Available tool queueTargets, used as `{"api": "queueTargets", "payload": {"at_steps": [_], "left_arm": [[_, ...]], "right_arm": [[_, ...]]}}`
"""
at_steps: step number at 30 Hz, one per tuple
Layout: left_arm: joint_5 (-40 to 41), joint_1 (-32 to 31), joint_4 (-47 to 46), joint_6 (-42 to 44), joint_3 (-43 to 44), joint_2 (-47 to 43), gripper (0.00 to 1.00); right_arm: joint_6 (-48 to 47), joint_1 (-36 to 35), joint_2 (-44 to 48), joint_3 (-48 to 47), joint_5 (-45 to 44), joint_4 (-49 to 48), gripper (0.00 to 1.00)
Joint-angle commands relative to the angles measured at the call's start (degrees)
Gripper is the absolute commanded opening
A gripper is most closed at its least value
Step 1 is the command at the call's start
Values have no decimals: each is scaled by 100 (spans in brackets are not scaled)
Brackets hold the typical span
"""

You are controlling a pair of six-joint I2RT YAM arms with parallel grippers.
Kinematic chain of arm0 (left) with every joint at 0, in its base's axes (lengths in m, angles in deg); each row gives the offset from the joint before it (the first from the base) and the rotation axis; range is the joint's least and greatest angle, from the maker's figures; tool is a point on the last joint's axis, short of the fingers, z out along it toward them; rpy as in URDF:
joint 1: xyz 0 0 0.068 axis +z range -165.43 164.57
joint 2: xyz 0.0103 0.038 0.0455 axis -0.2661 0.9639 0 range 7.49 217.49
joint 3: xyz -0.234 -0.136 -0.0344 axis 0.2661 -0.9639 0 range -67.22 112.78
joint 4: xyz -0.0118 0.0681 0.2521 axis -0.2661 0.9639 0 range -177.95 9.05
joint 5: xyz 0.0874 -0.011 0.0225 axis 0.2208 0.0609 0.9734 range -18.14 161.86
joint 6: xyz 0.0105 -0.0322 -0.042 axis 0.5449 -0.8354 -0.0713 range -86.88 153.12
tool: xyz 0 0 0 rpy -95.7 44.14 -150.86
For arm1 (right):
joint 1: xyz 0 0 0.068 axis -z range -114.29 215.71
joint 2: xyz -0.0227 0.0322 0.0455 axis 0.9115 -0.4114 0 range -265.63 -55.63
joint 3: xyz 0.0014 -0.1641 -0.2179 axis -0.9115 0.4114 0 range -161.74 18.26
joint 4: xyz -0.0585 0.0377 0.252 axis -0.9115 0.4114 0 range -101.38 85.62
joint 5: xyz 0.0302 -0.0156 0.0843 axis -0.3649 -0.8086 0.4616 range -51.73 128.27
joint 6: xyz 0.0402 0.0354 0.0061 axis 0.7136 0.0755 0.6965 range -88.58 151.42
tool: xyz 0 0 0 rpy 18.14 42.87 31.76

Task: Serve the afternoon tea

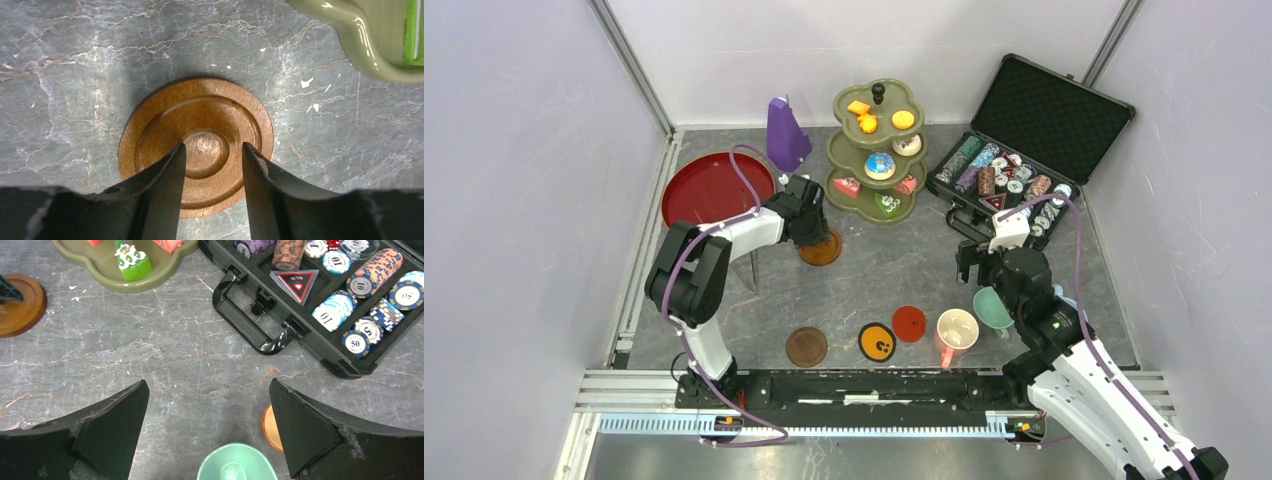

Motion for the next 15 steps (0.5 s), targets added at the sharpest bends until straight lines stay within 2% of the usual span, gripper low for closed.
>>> {"api": "queueTargets", "payload": {"at_steps": [1, 5, 8, 12, 15], "left_arm": [[18, 93, 507, 18, -13, -354, 57], [-732, 85, 751, -73, 192, -1196, 69], [-1385, 76, 611, 24, 278, -1898, 74], [-2032, 66, 647, 457, 474, -2389, 76], [-2100, -9, 803, 894, 499, -2519, 76]], "right_arm": [[78, 19, -62, -394, -396, 160, 98], [513, 19, -297, -835, -1023, 933, 98], [1154, 19, -568, -1094, -2077, 1726, 98], [2345, 27, -1098, -1328, -3602, 2965, 98], [3186, 328, -1560, -1430, -4155, 3638, 98]]}}
